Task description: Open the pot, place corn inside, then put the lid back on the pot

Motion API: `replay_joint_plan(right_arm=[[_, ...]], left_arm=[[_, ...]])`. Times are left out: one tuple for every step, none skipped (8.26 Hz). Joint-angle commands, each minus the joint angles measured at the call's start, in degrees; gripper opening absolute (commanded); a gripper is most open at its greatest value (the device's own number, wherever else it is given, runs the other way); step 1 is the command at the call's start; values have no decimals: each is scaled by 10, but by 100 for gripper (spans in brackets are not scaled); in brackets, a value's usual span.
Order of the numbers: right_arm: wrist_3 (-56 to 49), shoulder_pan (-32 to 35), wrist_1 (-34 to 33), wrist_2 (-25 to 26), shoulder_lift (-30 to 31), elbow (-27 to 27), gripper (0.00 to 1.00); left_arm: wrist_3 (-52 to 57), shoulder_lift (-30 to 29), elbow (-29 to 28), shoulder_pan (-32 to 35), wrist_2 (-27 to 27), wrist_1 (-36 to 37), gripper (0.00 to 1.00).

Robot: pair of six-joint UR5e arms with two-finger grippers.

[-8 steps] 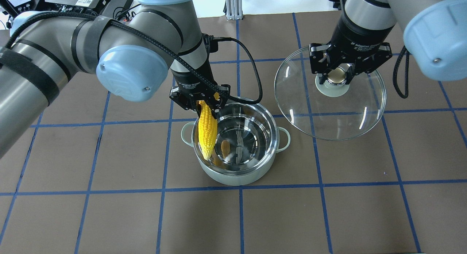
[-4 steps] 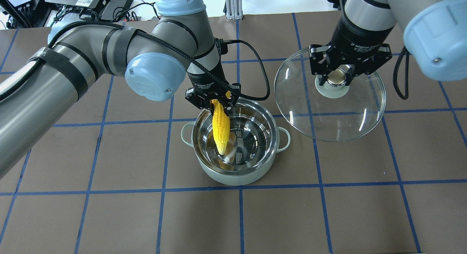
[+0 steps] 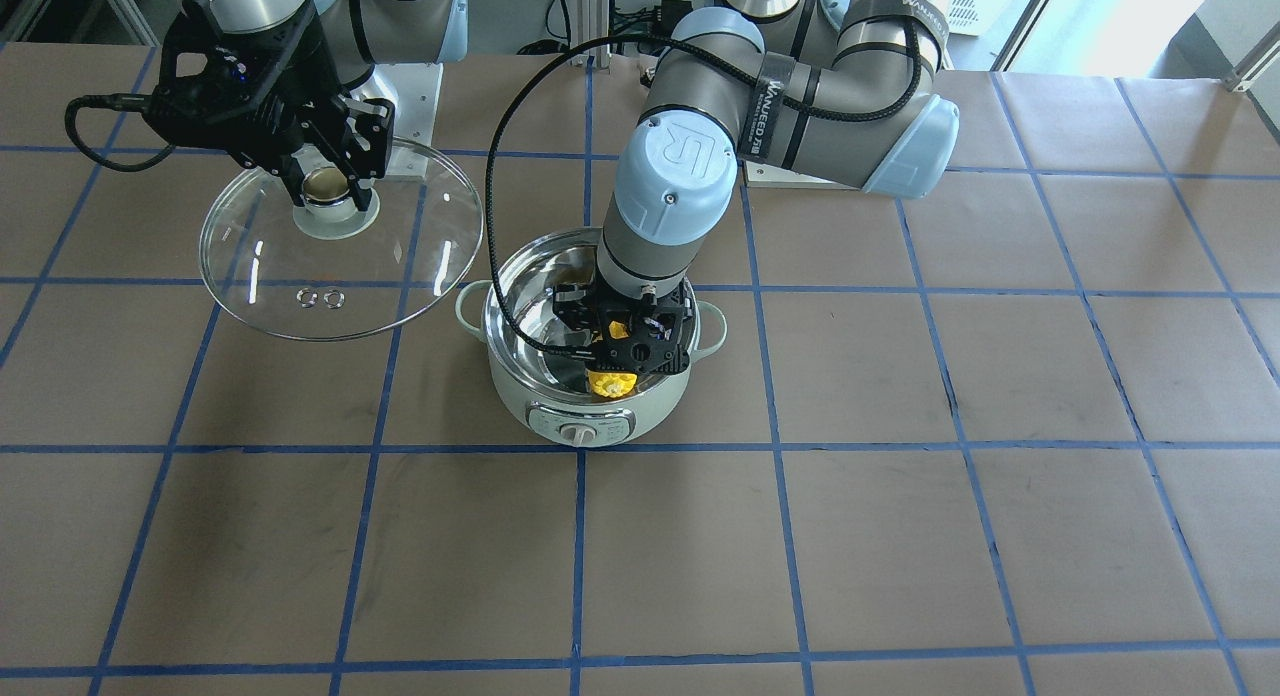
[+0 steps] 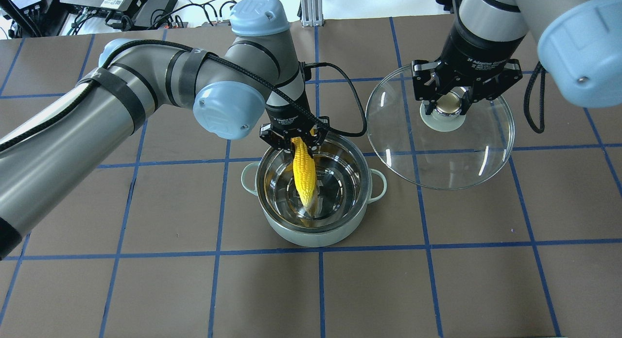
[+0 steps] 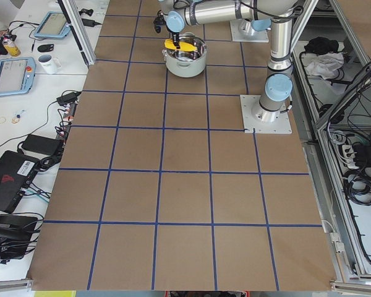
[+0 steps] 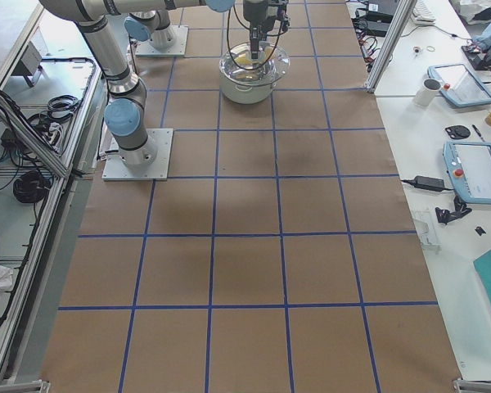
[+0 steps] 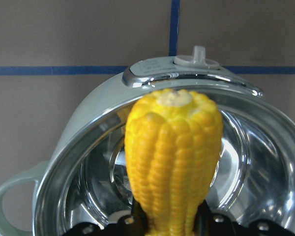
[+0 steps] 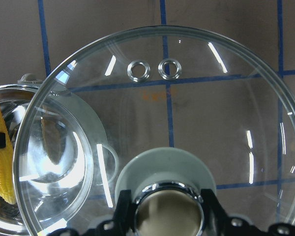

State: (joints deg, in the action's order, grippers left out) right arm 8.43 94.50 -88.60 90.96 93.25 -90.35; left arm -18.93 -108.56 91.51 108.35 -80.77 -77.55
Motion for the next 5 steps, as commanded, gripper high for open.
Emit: replay_joint_plan(right_arm=[[-1,0,2,-1,0,0,27],[-1,0,2,-1,0,0,26],[0,1,2,-1,0,0,26],[0,0,2,-1,0,0,26],[0,0,2,0,0,0,26]], left_arm=[[-9,-17,1,27,-4,6,0],[3,-17,4,28,-4,6,0],[4,-18,13,27,-5,6,0],[2,-24,18,27,-9,8,0],[1,-29,17,28,-8,9,0]])
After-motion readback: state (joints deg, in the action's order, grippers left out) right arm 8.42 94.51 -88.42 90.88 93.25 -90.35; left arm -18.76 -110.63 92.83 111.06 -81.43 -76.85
